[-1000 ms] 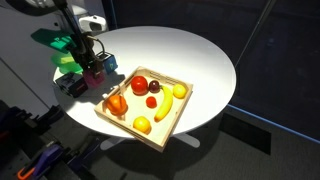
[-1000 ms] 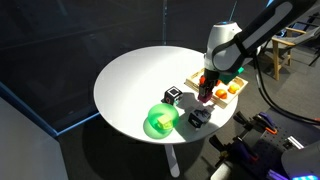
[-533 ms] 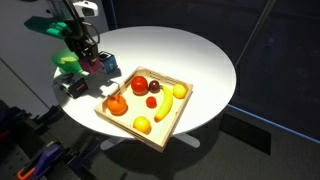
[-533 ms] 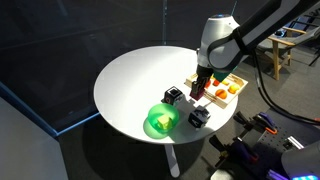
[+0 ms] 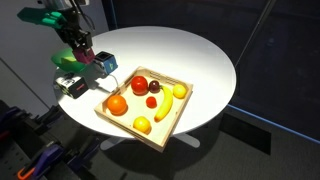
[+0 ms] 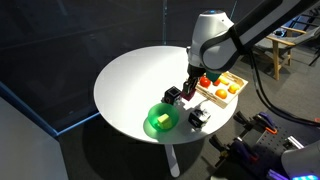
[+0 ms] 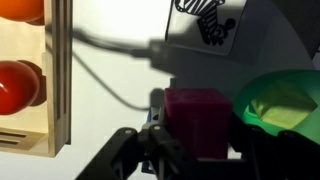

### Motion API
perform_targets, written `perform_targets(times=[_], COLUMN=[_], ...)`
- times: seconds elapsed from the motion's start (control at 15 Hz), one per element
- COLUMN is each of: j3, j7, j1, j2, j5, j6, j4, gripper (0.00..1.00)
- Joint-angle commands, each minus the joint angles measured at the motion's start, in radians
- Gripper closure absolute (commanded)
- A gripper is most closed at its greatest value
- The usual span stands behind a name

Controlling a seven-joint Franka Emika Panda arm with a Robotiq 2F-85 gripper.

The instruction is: Put the pink block inside the green bowl

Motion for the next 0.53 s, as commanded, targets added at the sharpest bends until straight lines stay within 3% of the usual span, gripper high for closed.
perform_targets(times=[0.0, 0.47], j3=[0.022, 0.069], j7=[-0.061, -0.153], j1=[0.013, 0.029], j2=[-0.013, -0.006], j5=[0.027, 0.048], j6=[-0.023, -0.029], j4=[0.021, 0.046], gripper=[0.7, 0.7])
